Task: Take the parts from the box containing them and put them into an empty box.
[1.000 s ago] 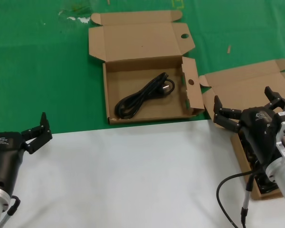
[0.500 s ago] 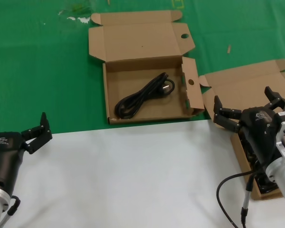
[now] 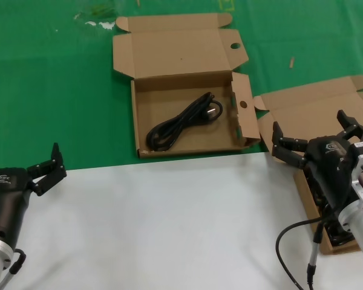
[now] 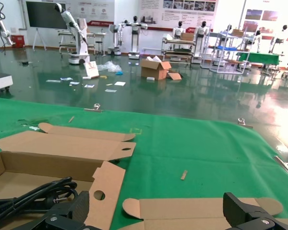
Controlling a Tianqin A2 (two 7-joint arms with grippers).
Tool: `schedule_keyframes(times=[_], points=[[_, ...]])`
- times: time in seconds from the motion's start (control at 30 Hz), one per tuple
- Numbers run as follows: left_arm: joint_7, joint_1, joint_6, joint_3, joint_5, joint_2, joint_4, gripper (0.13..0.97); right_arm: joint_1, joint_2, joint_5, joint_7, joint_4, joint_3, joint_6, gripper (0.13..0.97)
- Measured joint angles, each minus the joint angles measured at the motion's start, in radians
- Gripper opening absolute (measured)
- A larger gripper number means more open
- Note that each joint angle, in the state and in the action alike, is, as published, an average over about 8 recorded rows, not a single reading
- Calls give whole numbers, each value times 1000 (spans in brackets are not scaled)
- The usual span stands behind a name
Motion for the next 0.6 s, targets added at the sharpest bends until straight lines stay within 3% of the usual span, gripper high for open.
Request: schedule_keyframes(times=[0.6], points=[[0,0,0,0,0,0,0,966,0,0,0,0,0,0,0,966]])
